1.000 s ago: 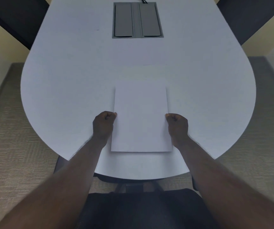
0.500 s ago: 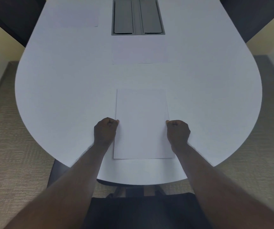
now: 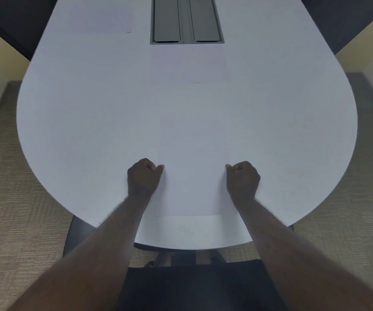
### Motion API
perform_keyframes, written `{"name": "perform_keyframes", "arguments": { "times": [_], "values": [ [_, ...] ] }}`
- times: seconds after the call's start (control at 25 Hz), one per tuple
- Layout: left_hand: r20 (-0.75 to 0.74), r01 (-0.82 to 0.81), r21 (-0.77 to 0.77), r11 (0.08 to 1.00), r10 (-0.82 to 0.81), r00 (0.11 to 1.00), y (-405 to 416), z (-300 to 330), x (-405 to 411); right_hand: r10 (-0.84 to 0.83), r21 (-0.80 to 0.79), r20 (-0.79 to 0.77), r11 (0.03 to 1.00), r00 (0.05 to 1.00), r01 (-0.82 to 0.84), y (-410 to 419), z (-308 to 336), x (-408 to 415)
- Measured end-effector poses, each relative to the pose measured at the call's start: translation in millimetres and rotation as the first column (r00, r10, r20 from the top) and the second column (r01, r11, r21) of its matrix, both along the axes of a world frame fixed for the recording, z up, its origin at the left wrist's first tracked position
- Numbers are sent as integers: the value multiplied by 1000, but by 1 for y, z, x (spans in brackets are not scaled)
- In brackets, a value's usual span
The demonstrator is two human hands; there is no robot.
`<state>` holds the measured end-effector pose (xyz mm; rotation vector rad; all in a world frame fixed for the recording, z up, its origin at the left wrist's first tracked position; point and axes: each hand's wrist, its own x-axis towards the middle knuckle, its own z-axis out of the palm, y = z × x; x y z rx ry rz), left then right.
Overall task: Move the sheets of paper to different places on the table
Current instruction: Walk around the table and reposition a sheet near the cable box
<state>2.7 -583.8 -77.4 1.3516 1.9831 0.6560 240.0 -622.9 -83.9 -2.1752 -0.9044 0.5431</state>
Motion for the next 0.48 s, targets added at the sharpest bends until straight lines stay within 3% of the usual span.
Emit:
{"name": "perform_keyframes", "arguments": {
  "times": [0.24,0.36,0.48],
  "values": [
    [112,-48,-37,998,52,992,-2,4,-3,31,-32,-37,999,999,-32,-5,4,2],
    [128,4,-5,1000,-3,992,-5,13,-10,89,20,81,996,993,-91,-15,16,11],
    [80,84,132,988,-95,992,-11,31,-15,160,67,242,981,957,-181,-23,41,23]
  ]
}}
